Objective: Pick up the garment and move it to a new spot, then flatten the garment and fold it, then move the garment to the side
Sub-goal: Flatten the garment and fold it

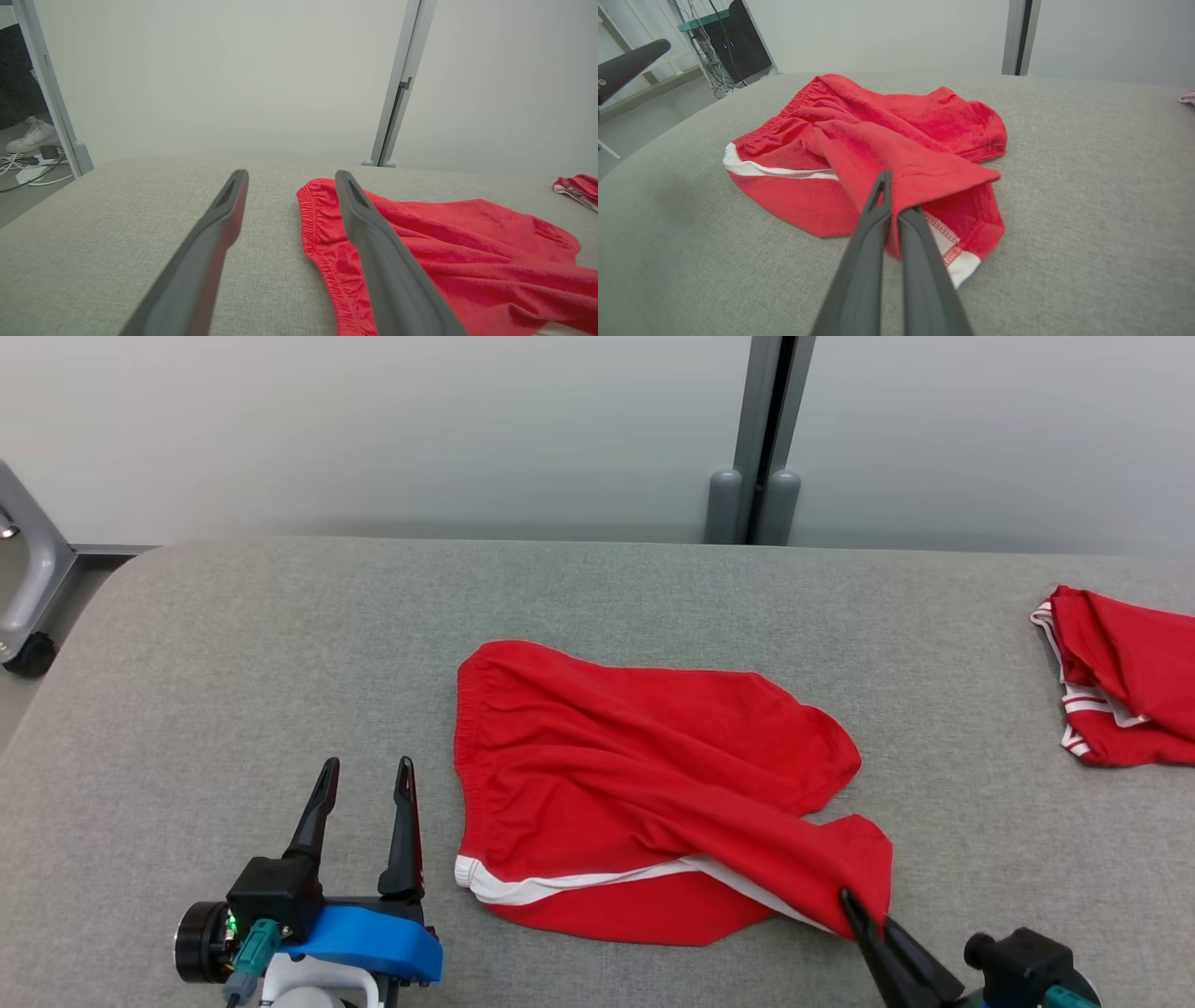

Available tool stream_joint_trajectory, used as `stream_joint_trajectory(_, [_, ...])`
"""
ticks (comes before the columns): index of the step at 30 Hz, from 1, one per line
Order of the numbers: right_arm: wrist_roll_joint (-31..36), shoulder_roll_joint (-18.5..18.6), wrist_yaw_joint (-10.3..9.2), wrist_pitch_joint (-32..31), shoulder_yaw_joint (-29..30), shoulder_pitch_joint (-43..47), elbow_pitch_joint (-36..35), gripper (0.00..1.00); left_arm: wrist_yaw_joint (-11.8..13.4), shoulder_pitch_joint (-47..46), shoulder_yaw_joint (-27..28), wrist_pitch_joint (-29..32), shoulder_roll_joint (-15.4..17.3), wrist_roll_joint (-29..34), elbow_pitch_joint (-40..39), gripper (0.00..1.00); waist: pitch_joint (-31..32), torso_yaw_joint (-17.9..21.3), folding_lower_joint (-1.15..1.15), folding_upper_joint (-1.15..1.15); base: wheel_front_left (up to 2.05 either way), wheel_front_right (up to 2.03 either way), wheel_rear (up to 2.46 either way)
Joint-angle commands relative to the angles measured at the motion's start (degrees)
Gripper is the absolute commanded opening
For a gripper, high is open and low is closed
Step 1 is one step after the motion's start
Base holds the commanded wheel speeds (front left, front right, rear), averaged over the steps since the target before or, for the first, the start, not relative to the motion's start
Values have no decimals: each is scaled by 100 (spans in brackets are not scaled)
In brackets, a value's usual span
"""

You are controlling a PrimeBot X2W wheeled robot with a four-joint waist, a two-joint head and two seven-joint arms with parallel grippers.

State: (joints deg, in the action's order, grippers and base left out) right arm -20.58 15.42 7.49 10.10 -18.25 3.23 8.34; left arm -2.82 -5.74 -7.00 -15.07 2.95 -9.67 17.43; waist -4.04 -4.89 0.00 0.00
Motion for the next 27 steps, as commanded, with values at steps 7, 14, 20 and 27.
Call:
stream_joint_trajectory(7, [26, -19, 2, -502, 200, 567, -714, 0, 10, -26, -12, -14, -8, -23, -10, 100, -19, 85, 0, 0, 0, 0, 0])
stream_joint_trajectory(14, [118, -93, 2, -661, 343, 502, -833, 0, -15, -74, -39, -14, -8, -32, 24, 100, -16, -2, 0, 0, 0, 0, 0])
stream_joint_trajectory(20, [200, 37, 2, -664, 490, 32, -585, 0, -11, -83, -30, -14, -8, -21, 5, 100, -75, -53, 0, 0, 0, 0, 0])
stream_joint_trajectory(27, [265, 154, 2, -637, 552, -626, 121, 0, 4, -203, -156, -15, -8, -50, 17, 100, -189, -221, 0, 0, 0, 0, 0])
